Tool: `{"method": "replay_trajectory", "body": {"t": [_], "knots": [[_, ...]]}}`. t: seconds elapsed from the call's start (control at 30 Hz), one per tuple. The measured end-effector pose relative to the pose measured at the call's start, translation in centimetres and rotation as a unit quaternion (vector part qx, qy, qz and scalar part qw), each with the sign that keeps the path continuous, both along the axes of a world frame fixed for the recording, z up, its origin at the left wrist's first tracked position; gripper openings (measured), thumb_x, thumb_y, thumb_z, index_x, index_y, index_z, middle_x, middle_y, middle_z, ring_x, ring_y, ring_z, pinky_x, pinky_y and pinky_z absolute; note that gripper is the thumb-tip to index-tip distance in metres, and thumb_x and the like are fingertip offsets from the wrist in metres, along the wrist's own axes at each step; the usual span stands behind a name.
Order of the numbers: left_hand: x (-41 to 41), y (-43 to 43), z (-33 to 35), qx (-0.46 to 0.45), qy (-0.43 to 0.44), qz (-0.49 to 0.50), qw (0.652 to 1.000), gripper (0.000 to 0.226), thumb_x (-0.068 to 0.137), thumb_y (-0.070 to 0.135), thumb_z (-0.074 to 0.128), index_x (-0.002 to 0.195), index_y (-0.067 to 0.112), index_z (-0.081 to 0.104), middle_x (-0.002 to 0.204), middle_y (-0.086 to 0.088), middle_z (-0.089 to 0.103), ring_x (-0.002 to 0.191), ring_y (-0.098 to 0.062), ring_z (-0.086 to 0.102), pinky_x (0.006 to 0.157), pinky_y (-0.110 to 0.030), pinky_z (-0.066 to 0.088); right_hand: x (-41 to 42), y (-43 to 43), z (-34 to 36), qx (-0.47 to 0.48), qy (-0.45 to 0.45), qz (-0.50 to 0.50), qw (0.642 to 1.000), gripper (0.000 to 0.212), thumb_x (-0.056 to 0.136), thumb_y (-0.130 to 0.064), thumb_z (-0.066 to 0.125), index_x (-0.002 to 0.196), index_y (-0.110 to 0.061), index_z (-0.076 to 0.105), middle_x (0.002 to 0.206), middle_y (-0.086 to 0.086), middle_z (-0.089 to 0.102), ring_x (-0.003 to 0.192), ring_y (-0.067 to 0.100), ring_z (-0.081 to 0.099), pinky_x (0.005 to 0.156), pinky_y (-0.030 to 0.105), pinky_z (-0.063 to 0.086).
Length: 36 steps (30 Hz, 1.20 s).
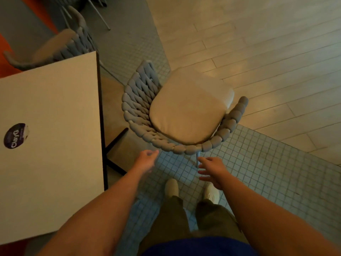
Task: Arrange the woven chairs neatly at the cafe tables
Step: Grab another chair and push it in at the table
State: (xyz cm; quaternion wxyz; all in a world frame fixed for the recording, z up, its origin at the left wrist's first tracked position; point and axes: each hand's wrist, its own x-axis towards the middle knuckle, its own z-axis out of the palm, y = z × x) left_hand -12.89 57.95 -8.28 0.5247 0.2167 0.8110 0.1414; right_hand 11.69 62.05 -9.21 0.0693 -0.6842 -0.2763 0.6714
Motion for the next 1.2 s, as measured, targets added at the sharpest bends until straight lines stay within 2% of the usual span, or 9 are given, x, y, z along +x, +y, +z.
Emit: {"method": "replay_trajectory", "body": {"t": [0.07, 0.17, 0.3, 0.43, 0.57, 0.77, 0.87, 1.07, 1.2], "knots": [[-2.4, 2.4, -0.9, 0.003, -0.014, 0.095, 0.995, 0.054, 0.101, 0.048, 0.054, 0.142, 0.013, 0.049, 0.132, -0.011, 0.057, 0.111, -0.027, 0.062, 0.080, -0.041, 0.057, -1.4, 0.7, -1.0, -0.048, 0.050, -0.097, 0.993, 0.067, 0.095, -0.036, 0.064, 0.148, -0.007, 0.035, 0.130, 0.021, 0.054, 0.111, 0.037, 0.060, 0.085, 0.049, 0.057], [-6.0, 5.5, -2.8, 0.012, -0.036, 0.171, 0.984, 0.063, 0.099, 0.045, 0.060, 0.151, 0.015, 0.042, 0.144, -0.013, 0.051, 0.120, -0.032, 0.058, 0.086, -0.046, 0.057, -3.8, 0.9, -3.3, -0.085, 0.100, -0.212, 0.968, 0.074, 0.092, -0.039, 0.067, 0.152, -0.014, 0.030, 0.142, 0.027, 0.045, 0.115, 0.043, 0.058, 0.089, 0.054, 0.056], [-10.7, 10.0, -6.0, 0.022, -0.077, 0.225, 0.971, 0.071, 0.090, 0.048, 0.070, 0.150, 0.021, 0.044, 0.144, -0.010, 0.056, 0.115, -0.031, 0.062, 0.068, -0.042, 0.056, -7.8, 1.1, -6.5, -0.099, 0.158, -0.342, 0.921, 0.071, 0.089, -0.039, 0.070, 0.148, -0.018, 0.037, 0.138, 0.024, 0.047, 0.109, 0.043, 0.060, 0.085, 0.054, 0.057], [-13.0, 12.6, -8.8, 0.020, -0.117, 0.262, 0.958, 0.053, 0.090, 0.033, 0.075, 0.135, 0.021, 0.050, 0.115, -0.011, 0.064, 0.091, -0.030, 0.065, 0.060, -0.049, 0.059, -10.5, 1.9, -8.5, -0.092, 0.182, -0.412, 0.888, 0.060, 0.092, -0.027, 0.068, 0.144, -0.018, 0.039, 0.138, 0.021, 0.051, 0.113, 0.045, 0.058, 0.079, 0.055, 0.056], [-14.5, 13.2, -11.7, -0.002, -0.153, 0.286, 0.946, 0.070, 0.078, 0.032, 0.085, 0.140, 0.024, 0.053, 0.128, -0.016, 0.067, 0.104, -0.038, 0.069, 0.060, -0.058, 0.059, -11.5, 2.7, -9.4, -0.089, 0.155, -0.476, 0.861, 0.059, 0.087, -0.020, 0.074, 0.138, -0.021, 0.043, 0.139, 0.018, 0.053, 0.115, 0.046, 0.058, 0.072, 0.059, 0.058], [-14.5, 13.9, -12.3, 0.012, -0.163, 0.307, 0.938, 0.058, 0.091, 0.005, 0.066, 0.142, 0.026, 0.048, 0.131, -0.019, 0.063, 0.103, -0.040, 0.066, 0.055, -0.057, 0.058, -12.2, 3.6, -9.9, -0.075, 0.079, -0.510, 0.853, 0.055, 0.088, -0.006, 0.070, 0.133, -0.023, 0.043, 0.137, 0.023, 0.051, 0.115, 0.044, 0.059, 0.074, 0.061, 0.058], [-13.8, 13.8, -11.8, 0.035, -0.161, 0.323, 0.932, 0.059, 0.093, 0.000, 0.062, 0.144, 0.025, 0.045, 0.130, -0.017, 0.062, 0.110, -0.041, 0.064, 0.072, -0.061, 0.056, -11.6, 4.0, -9.7, -0.087, 0.077, -0.511, 0.852, 0.058, 0.090, -0.004, 0.066, 0.139, -0.022, 0.040, 0.138, 0.024, 0.050, 0.117, 0.045, 0.058, 0.071, 0.060, 0.058], [-11.9, 12.2, -11.1, 0.052, -0.177, 0.404, 0.896, 0.071, 0.093, -0.002, 0.064, 0.151, 0.030, 0.037, 0.140, -0.013, 0.058, 0.121, -0.040, 0.061, 0.094, -0.065, 0.052, -9.9, 5.6, -9.9, -0.073, 0.031, -0.456, 0.886, 0.060, 0.087, -0.003, 0.068, 0.139, -0.018, 0.041, 0.135, 0.023, 0.052, 0.114, 0.042, 0.060, 0.061, 0.055, 0.058], [-9.6, 10.3, -10.8, 0.058, -0.184, 0.456, 0.869, 0.072, 0.094, -0.007, 0.060, 0.152, 0.028, 0.035, 0.143, -0.016, 0.056, 0.123, -0.041, 0.060, 0.087, -0.060, 0.052, -7.9, 7.5, -9.5, -0.057, 0.026, -0.394, 0.917, 0.052, 0.087, -0.004, 0.068, 0.134, -0.014, 0.048, 0.131, 0.021, 0.055, 0.109, 0.040, 0.060, 0.064, 0.056, 0.059]]}}
